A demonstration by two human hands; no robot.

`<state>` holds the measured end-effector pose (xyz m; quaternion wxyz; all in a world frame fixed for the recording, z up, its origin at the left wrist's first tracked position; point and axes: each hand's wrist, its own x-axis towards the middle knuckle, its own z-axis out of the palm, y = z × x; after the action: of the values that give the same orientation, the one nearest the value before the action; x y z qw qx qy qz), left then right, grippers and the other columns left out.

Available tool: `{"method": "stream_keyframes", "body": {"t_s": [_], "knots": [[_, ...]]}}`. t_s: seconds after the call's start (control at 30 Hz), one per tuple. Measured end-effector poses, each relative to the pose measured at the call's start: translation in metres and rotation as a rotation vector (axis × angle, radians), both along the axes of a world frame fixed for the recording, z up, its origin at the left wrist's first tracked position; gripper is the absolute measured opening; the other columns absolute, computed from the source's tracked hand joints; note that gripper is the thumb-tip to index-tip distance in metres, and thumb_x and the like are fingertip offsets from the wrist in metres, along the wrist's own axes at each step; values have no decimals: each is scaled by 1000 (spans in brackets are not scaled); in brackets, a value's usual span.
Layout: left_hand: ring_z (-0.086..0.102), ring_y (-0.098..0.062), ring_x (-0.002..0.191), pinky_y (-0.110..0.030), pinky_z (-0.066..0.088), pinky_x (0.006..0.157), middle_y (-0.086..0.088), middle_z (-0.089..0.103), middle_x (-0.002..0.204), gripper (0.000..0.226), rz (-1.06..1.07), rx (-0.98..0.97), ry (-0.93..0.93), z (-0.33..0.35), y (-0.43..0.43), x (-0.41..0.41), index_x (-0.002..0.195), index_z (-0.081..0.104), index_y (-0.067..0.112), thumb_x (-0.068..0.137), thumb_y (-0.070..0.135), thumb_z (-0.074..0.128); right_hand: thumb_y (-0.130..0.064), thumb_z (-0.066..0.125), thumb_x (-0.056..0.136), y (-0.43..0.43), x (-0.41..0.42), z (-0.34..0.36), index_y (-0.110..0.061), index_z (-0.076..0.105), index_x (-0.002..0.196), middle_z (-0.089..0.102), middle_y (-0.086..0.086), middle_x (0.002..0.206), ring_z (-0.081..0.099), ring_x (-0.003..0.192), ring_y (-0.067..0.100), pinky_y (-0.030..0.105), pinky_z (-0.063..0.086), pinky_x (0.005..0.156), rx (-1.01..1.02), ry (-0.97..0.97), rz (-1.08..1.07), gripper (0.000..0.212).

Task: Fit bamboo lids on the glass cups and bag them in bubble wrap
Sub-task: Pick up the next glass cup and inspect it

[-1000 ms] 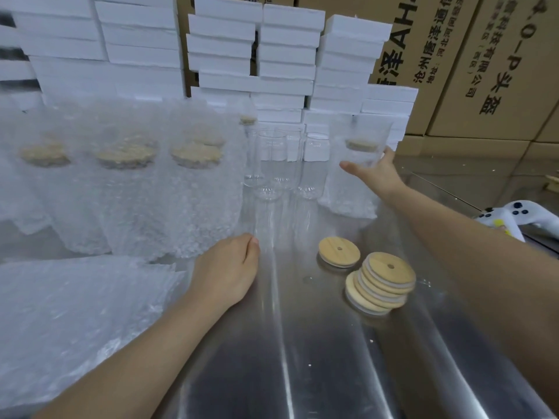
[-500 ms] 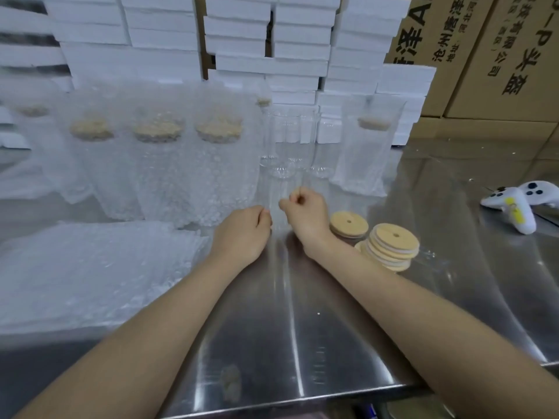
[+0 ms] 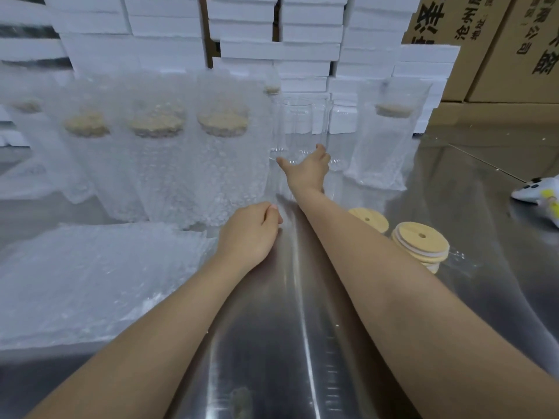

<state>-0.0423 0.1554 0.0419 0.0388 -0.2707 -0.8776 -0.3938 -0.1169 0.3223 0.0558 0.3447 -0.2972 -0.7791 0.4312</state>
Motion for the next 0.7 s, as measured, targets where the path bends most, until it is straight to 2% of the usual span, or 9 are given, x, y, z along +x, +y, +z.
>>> {"method": "stream_keyframes", "body": {"t_s": [0.17, 0.3, 0.43, 0.53, 0.63, 0.7], "knots": [[60, -16, 79, -34, 47, 76, 10, 62, 70, 40, -2, -34, 56, -3, 3, -7, 85, 67, 20, 101, 31, 32, -47, 75, 79, 9, -16, 0, -6, 18, 149, 33, 10, 148, 34, 135, 29, 43, 40, 96, 54, -47, -25, 98], [60, -16, 77, -31, 44, 70, 8, 62, 68, 37, 2, -11, 63, -2, 2, -10, 82, 66, 17, 99, 27, 35, -44, 73, 79, 7, -19, 3, -3, 17, 148, 34, 11, 146, 35, 132, 32, 44, 40, 96, 104, -76, -39, 98], [61, -23, 80, -38, 48, 78, 4, 62, 69, 34, -10, 57, 26, 1, 0, -12, 83, 66, 13, 99, 22, 37, -43, 75, 75, -8, 3, 0, -1, 22, 145, 34, 14, 141, 33, 127, 34, 41, 38, 96, 128, -71, -47, 98], [61, -27, 77, -45, 48, 80, -9, 66, 80, 28, -15, 140, 47, 2, -2, -8, 96, 62, 8, 99, 19, 37, -42, 75, 73, -24, 39, -6, -3, 30, 140, 35, 13, 136, 33, 126, 33, 37, 36, 94, 162, -49, 10, 89], [63, -26, 91, -44, 49, 84, -5, 66, 95, 29, -16, 120, 118, 3, -7, 1, 121, 52, 17, 102, 27, 32, -44, 79, 70, -39, 84, -9, -6, 33, 138, 34, 8, 134, 39, 125, 25, 28, 36, 93, 176, -7, 151, 91], [59, -23, 102, -41, 46, 89, -2, 63, 108, 34, -29, 106, 133, 4, -8, 7, 130, 46, 17, 103, 30, 30, -47, 81, 68, -45, 108, -10, -10, 35, 134, 34, 0, 126, 48, 110, 14, 18, 37, 84, 134, 33, 228, 89]]}}
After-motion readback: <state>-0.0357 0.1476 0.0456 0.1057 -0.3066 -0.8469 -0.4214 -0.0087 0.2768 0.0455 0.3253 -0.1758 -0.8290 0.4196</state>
